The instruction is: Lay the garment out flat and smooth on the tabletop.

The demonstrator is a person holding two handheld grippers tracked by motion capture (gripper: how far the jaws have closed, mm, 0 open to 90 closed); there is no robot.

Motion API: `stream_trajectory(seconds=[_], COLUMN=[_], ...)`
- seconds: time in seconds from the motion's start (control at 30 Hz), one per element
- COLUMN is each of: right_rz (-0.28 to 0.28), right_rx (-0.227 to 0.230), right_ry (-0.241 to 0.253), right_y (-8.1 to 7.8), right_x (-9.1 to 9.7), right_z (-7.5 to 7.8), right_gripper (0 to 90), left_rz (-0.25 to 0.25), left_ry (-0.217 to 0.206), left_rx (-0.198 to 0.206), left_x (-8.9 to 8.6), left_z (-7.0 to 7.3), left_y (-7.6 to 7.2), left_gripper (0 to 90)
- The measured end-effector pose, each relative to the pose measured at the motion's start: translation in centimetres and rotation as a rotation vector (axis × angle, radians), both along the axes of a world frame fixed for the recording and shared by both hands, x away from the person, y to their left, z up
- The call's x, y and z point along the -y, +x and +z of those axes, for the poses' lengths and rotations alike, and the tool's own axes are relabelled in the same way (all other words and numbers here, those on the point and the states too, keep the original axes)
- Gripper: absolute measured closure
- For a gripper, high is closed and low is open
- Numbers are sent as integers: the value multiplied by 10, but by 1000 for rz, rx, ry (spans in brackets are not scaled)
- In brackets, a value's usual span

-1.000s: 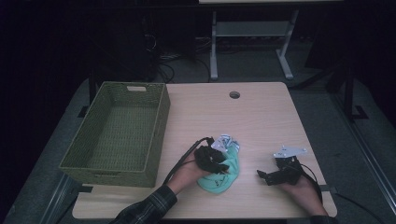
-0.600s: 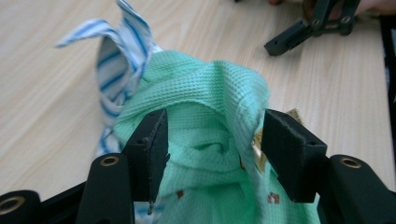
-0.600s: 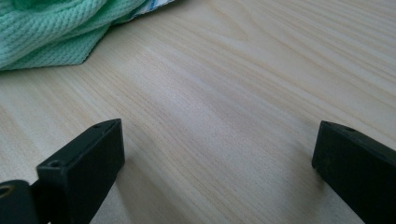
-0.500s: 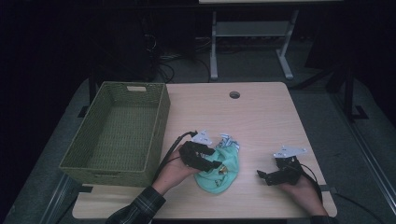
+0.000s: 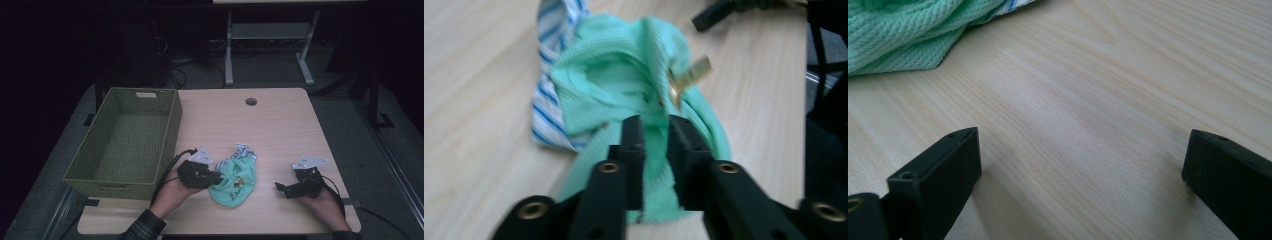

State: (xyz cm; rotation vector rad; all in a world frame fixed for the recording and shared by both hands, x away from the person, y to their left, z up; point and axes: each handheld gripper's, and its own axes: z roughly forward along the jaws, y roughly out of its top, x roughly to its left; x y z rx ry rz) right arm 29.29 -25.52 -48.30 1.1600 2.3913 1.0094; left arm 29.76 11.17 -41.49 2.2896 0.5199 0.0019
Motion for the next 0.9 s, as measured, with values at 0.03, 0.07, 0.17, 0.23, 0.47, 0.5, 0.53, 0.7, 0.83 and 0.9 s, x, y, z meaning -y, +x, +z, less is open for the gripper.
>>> stream_trajectory(seconds=[0.03,0.07,0.17,0.23,0.47,0.5,0.53,0.7,0.83,0.9], right_rz=[0,0,1,3,-1,-5,-8,-6,-4,14], right_rx=[0,0,1,4,-1,-1,-1,0,3,7], right_ry=[0,0,0,-1,0,-1,0,-3,-1,1], right_y=[0,0,0,0,0,0,0,0,0,-2], right_x=[0,0,0,0,0,0,0,0,0,0], right_z=[0,0,0,0,0,0,0,0,0,4], right_gripper=[21,21,21,21,20,20,20,21,65,208], left_rz=[-6,-12,-24,-33,-31,-33,-31,-30,-18,-13], left_ry=[3,8,23,37,90,100,116,139,153,156], left_rx=[-12,-18,-44,-50,-54,-54,-48,-44,-46,-45], left_x=[-1,-2,-2,-2,2,3,4,6,6,8], left_z=[-1,-3,-9,-14,-29,-31,-33,-39,-39,-39], left_y=[-3,-5,-11,-13,-13,-13,-13,-11,-10,-11], left_gripper=[858,876,896,896,885,880,869,853,855,858])
